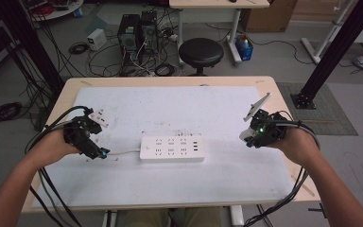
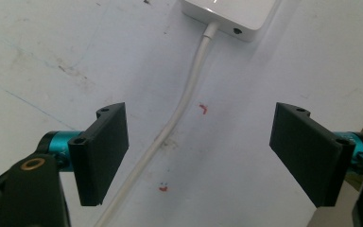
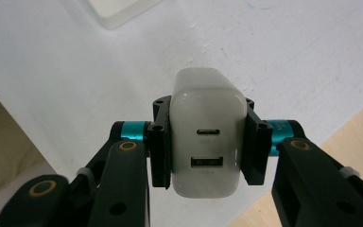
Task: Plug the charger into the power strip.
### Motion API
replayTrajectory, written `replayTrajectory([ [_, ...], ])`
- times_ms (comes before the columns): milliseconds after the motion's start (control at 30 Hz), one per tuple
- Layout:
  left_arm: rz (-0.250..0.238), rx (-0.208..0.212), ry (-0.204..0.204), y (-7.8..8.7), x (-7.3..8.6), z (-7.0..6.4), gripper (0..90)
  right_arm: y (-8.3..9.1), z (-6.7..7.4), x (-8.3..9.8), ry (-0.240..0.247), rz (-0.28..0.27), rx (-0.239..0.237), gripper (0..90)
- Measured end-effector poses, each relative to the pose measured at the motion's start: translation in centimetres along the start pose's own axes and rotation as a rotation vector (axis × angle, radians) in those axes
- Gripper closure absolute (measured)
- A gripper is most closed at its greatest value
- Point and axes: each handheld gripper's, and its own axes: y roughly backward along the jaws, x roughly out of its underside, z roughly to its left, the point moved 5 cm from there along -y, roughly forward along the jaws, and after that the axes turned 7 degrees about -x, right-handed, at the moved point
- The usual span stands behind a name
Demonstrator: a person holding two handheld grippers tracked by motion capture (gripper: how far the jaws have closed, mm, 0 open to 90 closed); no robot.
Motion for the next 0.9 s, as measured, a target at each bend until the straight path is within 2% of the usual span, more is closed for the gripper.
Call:
replayTrajectory([
  [167,-0.008,-0.002,-0.010,-0.3,0.1,0.4,20.3,-0.1,0.2,-1.1,-0.004,-0.036,-0.020,61.8],
  [233,-0.009,-0.005,-0.004,-0.6,0.1,0.3,20.3,-0.4,0.5,-2.0,0.012,-0.039,-0.031,61.8],
  [300,-0.006,-0.002,-0.014,-0.9,0.1,0.4,20.3,-0.7,0.9,-2.9,0.042,-0.030,-0.039,61.8],
  [400,0.008,-0.009,-0.019,-1.2,0.1,0.3,20.3,-1.3,1.5,-4.5,0.085,0.008,-0.004,61.8],
  [533,-0.007,-0.010,-0.014,-1.4,0.1,0.1,20.3,-2.5,2.4,-6.6,0.132,0.014,-0.051,61.8],
  [600,-0.010,-0.005,-0.021,-1.6,0.1,0.1,20.3,-3.3,2.8,-7.7,0.158,0.035,-0.071,61.8],
  [667,-0.019,-0.002,-0.005,-1.9,0.1,0.0,20.3,-4.3,3.2,-8.7,0.191,0.047,-0.082,61.8],
  [700,-0.009,-0.002,-0.020,-2.0,0.2,0.1,20.3,-4.7,3.3,-9.3,0.207,0.055,-0.091,61.8],
  [733,-0.007,-0.003,-0.018,-2.0,0.2,0.1,20.3,-5.2,3.4,-9.8,0.228,0.056,-0.104,61.9],
  [900,-0.008,-0.008,-0.015,-2.2,0.7,0.0,20.3,-7.6,4.2,-12.3,0.273,0.085,-0.141,61.9],
])
